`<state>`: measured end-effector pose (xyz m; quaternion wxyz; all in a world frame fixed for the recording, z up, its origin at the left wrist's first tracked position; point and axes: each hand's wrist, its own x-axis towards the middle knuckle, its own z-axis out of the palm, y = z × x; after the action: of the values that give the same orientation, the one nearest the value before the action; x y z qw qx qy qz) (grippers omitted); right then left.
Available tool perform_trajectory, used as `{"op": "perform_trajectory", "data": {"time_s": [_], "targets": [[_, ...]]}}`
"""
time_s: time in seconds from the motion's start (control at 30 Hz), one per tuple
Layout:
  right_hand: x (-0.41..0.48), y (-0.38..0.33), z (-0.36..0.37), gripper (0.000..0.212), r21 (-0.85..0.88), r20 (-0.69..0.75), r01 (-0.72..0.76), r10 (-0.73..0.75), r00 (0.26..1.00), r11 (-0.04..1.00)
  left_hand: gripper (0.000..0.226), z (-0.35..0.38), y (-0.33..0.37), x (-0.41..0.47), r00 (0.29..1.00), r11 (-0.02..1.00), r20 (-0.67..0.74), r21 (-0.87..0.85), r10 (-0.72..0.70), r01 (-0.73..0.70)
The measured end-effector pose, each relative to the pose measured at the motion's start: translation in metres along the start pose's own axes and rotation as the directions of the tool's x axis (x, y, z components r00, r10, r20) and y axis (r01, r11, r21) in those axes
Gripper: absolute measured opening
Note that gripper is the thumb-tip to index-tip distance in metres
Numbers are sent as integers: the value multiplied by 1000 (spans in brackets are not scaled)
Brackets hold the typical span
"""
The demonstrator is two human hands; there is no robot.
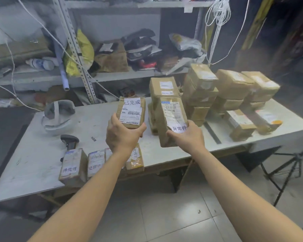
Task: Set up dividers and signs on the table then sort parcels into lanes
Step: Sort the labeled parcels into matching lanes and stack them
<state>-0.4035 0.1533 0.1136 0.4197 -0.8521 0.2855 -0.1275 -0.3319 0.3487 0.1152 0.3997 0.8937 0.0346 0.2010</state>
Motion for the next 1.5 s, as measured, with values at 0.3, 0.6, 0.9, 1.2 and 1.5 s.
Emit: {"op": "perform_trajectory", "data": {"time_s": [0.3,0.6,0.9,1.2,1.5], "targets": [[37,94,-103,77,-41,-26,-69,68,997,997,89,80,70,-72,982,995,181,90,-60,44],[98,148,-119,69,-109,-10,-103,102,995,989,91,164,57,-74,945,972,271,189,-185,136],[173,183,-106,62,-255,68,-171,194,979,952,88,251,33,-79,894,936,306,232,-328,264],[208,222,-71,59,-287,181,-156,214,960,945,92,291,36,-83,878,896,245,285,-411,340],[224,249,-66,66,-209,255,-116,169,952,971,99,308,44,-97,838,849,229,335,-494,409]]}}
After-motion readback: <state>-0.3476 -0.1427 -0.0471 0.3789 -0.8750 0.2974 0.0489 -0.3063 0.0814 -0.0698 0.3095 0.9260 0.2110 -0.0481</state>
